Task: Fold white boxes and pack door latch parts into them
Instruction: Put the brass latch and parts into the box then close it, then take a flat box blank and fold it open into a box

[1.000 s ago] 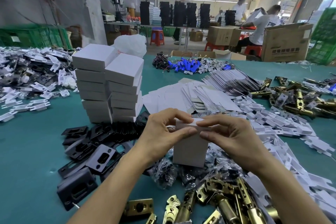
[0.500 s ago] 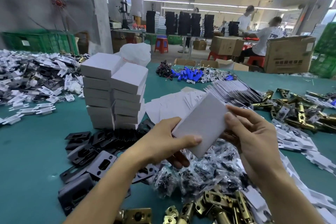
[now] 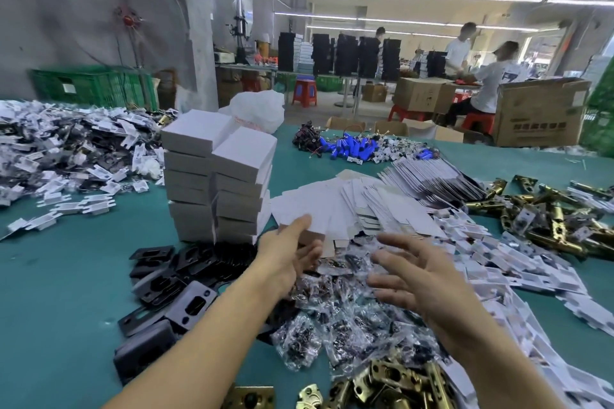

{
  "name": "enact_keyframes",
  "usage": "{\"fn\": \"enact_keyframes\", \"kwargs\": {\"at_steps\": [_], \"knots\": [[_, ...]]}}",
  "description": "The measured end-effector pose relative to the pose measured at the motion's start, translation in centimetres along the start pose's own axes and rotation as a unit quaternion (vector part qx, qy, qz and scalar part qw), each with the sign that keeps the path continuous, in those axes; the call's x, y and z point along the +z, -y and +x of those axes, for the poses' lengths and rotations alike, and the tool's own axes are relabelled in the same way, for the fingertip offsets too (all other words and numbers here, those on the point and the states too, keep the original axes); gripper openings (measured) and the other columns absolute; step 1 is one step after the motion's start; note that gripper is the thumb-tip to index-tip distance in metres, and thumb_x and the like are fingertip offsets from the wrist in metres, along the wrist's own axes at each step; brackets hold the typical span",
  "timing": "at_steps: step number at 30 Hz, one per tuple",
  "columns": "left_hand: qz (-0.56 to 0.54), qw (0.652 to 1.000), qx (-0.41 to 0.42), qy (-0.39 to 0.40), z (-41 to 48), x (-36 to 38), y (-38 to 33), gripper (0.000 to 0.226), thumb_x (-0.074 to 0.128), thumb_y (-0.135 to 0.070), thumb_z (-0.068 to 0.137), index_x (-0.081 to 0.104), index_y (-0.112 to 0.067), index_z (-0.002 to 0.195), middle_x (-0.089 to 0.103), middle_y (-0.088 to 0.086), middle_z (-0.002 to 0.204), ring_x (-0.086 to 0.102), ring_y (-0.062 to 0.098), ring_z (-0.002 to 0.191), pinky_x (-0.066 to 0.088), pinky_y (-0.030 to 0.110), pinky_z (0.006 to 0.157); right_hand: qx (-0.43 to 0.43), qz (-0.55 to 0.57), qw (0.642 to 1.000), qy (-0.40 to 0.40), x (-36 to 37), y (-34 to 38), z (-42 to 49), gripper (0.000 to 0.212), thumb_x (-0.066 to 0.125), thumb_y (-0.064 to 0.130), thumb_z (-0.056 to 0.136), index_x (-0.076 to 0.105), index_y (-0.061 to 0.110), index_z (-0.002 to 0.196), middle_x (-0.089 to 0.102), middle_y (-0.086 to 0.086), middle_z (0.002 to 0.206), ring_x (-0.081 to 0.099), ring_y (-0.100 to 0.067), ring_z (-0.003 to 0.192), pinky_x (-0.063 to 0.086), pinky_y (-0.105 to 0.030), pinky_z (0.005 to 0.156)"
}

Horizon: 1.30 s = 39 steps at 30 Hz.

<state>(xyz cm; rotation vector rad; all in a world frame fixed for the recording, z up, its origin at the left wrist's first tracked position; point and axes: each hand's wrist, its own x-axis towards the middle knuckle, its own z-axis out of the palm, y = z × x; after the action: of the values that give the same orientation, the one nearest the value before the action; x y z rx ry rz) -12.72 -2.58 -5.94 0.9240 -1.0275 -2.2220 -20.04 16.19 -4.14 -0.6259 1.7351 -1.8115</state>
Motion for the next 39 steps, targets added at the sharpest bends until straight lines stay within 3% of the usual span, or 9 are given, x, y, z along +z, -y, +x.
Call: {"fn": "enact_keyframes", "kwargs": {"at_steps": [3,9,16,20,24,27,29,34,39], "knots": [[-0.050,0.996,0.019,-0.075,1.9,0.2,-0.5,0.027,0.075,-0.009,0.089,0.058,0.002,0.107,0.062,0.014,0.077,0.060,0.019,0.049,0.050,0.022,0.037,0.010,-0.031,0.999,0.022,-0.1,0.0,-0.2,0.023,0.069,0.017,0.091,0.067,0.021,0.113,0.069,-0.015,0.108,0.073,-0.028,0.081,0.060,-0.031,0.068],[-0.114,0.978,0.041,-0.167,3.7,0.8,0.1,0.021,0.071,-0.009,0.094,0.054,0.002,0.086,0.057,0.013,0.064,0.057,0.021,0.057,0.055,0.024,0.041,0.018,-0.081,0.996,0.043,-0.5,-0.5,0.1,0.017,0.070,0.021,0.091,0.070,0.023,0.108,0.075,-0.004,0.095,0.073,-0.021,0.078,0.059,-0.031,0.070],[-0.176,0.946,0.092,-0.257,3.2,2.0,0.2,0.047,0.061,0.003,0.095,0.035,-0.005,0.134,0.058,0.019,0.110,0.057,0.019,0.061,0.051,0.022,0.038,0.015,-0.083,0.995,0.047,-1.0,-0.5,0.2,0.016,0.069,0.022,0.091,0.070,0.022,0.107,0.073,-0.008,0.099,0.072,-0.021,0.078,0.058,-0.029,0.069],[-0.094,0.951,0.115,-0.269,2.7,2.3,0.8,0.029,0.056,0.004,0.094,0.038,-0.014,0.108,0.046,0.014,0.134,0.062,0.019,0.055,0.048,0.021,0.041,0.016,-0.085,0.995,0.050,-1.0,-0.5,0.2,0.016,0.068,0.021,0.092,0.069,0.021,0.108,0.073,-0.008,0.099,0.071,-0.020,0.076,0.057,-0.028,0.068],[0.005,0.963,0.156,-0.222,2.2,2.9,1.4,0.015,0.060,0.002,0.092,0.051,-0.010,0.089,0.057,0.005,0.104,0.059,0.014,0.053,0.048,0.018,0.041,0.018,-0.078,0.996,0.048,-1.0,-0.5,0.3,0.016,0.069,0.020,0.091,0.069,0.020,0.107,0.072,-0.010,0.100,0.071,-0.021,0.076,0.056,-0.029,0.067],[0.216,0.948,0.201,-0.118,2.4,3.3,2.1,0.016,0.070,-0.005,0.087,0.060,-0.016,0.083,0.061,0.000,0.086,0.059,0.012,0.059,0.059,0.031,0.058,0.019,-0.073,0.996,0.046,-0.9,-0.6,0.4,0.015,0.069,0.019,0.091,0.070,0.020,0.106,0.072,-0.013,0.099,0.070,-0.020,0.074,0.056,-0.028,0.065],[0.394,0.889,0.234,-0.028,2.6,3.6,2.4,0.016,0.075,-0.014,0.083,0.061,-0.022,0.085,0.063,-0.003,0.089,0.063,0.017,0.078,0.054,0.032,0.069,0.021,-0.069,0.996,0.047,-0.8,-0.7,0.4,0.015,0.069,0.018,0.091,0.070,0.019,0.106,0.071,-0.017,0.099,0.069,-0.020,0.072,0.054,-0.028,0.063],[0.740,0.620,0.262,0.002,4.2,4.1,3.8,0.054,0.063,-0.046,0.088,0.046,-0.023,0.134,0.045,0.004,0.134,0.042,0.027,0.126,0.043,0.042,0.095,0.019,-0.067,0.996,0.046,-0.8,-0.9,0.4,0.012,0.068,0.017,0.092,0.072,0.021,0.102,0.073,-0.012,0.095,0.069,-0.019,0.072,0.054,-0.029,0.064],[0.805,0.537,0.243,-0.057,4.8,4.5,4.5,0.043,0.049,-0.038,0.102,0.046,-0.009,0.135,0.049,0.013,0.134,0.050,0.033,0.123,0.048,0.043,0.089,0.022,-0.074,0.996,0.041,-0.7,-1.0,0.5,0.012,0.068,0.018,0.091,0.071,0.020,0.103,0.074,-0.010,0.094,0.069,-0.019,0.072,0.054,-0.029,0.064]]}}
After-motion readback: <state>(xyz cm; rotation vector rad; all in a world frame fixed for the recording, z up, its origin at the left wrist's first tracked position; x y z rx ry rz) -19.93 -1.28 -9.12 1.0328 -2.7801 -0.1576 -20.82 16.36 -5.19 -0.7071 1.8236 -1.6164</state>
